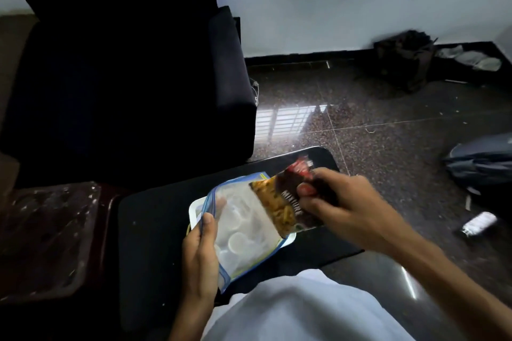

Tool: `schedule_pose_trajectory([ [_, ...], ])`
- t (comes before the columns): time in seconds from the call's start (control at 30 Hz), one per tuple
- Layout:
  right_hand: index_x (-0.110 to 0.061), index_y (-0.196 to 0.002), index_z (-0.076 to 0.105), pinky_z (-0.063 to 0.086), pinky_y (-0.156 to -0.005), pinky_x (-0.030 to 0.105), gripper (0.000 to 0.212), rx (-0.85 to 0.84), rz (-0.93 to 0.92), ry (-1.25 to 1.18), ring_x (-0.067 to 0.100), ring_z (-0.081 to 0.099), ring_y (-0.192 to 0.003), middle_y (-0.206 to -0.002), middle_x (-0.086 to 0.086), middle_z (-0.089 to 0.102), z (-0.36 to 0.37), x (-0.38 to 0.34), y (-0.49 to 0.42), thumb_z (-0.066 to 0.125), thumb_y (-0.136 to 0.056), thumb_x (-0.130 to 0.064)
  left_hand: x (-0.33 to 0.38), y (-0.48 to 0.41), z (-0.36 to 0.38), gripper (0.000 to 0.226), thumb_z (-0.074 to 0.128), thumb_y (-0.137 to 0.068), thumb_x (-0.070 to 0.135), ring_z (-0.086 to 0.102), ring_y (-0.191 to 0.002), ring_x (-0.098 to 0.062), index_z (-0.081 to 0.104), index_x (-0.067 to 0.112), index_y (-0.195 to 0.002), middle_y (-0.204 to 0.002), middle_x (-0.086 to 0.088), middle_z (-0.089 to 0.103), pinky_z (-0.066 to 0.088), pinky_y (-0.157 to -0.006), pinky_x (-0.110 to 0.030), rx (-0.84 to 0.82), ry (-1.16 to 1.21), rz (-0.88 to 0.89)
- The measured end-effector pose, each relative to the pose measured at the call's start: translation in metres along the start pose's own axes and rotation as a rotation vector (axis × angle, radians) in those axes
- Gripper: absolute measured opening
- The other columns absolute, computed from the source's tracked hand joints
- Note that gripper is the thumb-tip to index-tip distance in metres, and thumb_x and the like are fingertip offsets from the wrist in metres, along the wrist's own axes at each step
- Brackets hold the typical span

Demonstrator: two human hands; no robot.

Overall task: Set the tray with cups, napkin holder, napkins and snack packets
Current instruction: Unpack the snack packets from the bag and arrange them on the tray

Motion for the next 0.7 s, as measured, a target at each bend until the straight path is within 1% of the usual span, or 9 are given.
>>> schedule_pose_trajectory([
  [0.1,-0.021,-0.096,0.07,0.056,-0.068,0.023,0.008,0.036,0.159,-0.317,0.009,0.07,-0.079,-0.087,0.0,0.075,-0.028,0.049,0.005,0.07,-0.09,-0.016,-0.003,0.005,0.008,0.038,0.04,-0.105,0.038,0.069,-0.113,-0.003,0.073,0.024,-0.117,-0.119,0.013,0.076,0.054,-0.092,-0.019,-0.018,0.015,-0.024],
  [0.17,-0.022,-0.097,0.07,0.056,-0.075,0.031,0.007,0.054,0.244,-0.311,0.014,0.071,-0.084,-0.089,0.001,0.075,-0.035,0.097,0.0,0.069,-0.091,-0.019,-0.003,0.01,0.015,0.041,0.038,-0.106,0.037,0.066,-0.119,-0.004,0.069,0.02,-0.126,-0.124,0.013,0.074,0.05,-0.098,-0.024,-0.027,0.022,-0.042],
  [0.23,-0.023,-0.095,0.068,0.054,-0.075,0.031,0.005,0.071,0.318,-0.197,0.016,0.07,-0.085,-0.084,-0.004,0.074,-0.033,0.15,-0.011,0.07,-0.09,-0.022,-0.002,0.016,0.023,0.041,0.038,-0.106,0.039,0.068,-0.116,-0.001,0.068,0.02,-0.127,-0.122,0.015,0.074,0.053,-0.088,-0.014,-0.034,0.016,-0.053],
  [0.3,-0.027,-0.099,0.067,0.045,-0.064,0.013,0.011,0.041,0.37,-0.036,0.005,0.065,-0.081,-0.083,-0.014,0.069,-0.021,0.202,-0.025,0.071,-0.089,-0.023,0.0,0.022,0.031,0.042,0.037,-0.106,0.039,0.069,-0.113,-0.001,0.068,0.019,-0.128,-0.12,0.014,0.075,0.053,-0.08,-0.008,-0.02,0.013,-0.069],
  [0.33,-0.025,-0.106,0.068,0.041,-0.06,0.008,0.018,0.006,0.395,0.031,0.001,0.062,-0.078,-0.085,-0.013,0.068,-0.013,0.226,-0.032,0.07,-0.089,-0.023,0.0,0.025,0.035,0.043,0.037,-0.106,0.039,0.069,-0.113,-0.001,0.068,0.018,-0.128,-0.121,0.014,0.075,0.053,-0.08,-0.007,-0.01,0.015,-0.075],
  [0.4,-0.021,-0.116,0.066,0.046,-0.064,0.015,0.028,-0.114,0.451,0.102,0.007,0.062,-0.079,-0.095,-0.003,0.071,0.008,0.272,-0.048,0.069,-0.089,-0.024,0.001,0.031,0.044,0.045,0.038,-0.102,0.041,0.067,-0.116,0.0,0.069,0.019,-0.127,-0.124,0.014,0.073,0.053,-0.082,-0.007,0.019,0.029,-0.079],
  [0.5,-0.017,-0.12,0.062,0.052,-0.084,0.034,0.032,-0.311,0.513,0.19,0.026,0.065,-0.101,-0.114,0.011,0.071,0.038,0.323,-0.071,0.065,-0.09,-0.026,0.0,0.041,0.057,0.042,0.039,-0.096,0.045,0.064,-0.121,0.001,0.077,0.035,-0.112,-0.128,0.013,0.072,0.051,-0.097,-0.015,0.095,0.058,-0.071],
  [0.6,-0.015,-0.129,0.056,0.052,-0.091,0.038,0.039,-0.424,0.539,0.212,0.032,0.062,-0.11,-0.123,0.015,0.066,0.063,0.349,-0.087,0.064,-0.092,-0.028,-0.002,0.052,0.07,0.039,0.039,-0.096,0.042,0.066,-0.12,-0.002,0.077,0.049,-0.104,-0.123,0.014,0.074,0.051,-0.098,-0.015,0.173,0.068,-0.065],
  [0.7,-0.012,-0.126,0.053,0.049,-0.088,0.035,0.037,-0.497,0.53,0.209,0.031,0.061,-0.112,-0.123,0.015,0.065,0.087,0.363,-0.097,0.064,-0.093,-0.026,-0.007,0.064,0.082,0.042,0.039,-0.095,0.037,0.069,-0.115,-0.005,0.08,0.043,-0.099,-0.118,0.011,0.077,0.054,-0.093,-0.014,0.263,0.122,-0.087],
])
Point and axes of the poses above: each hand's wrist, its own y-axis away from the middle knuckle, its own z-axis out of the palm, x = y × z, the point moved 2 cm from there along -y, towards the middle knuckle
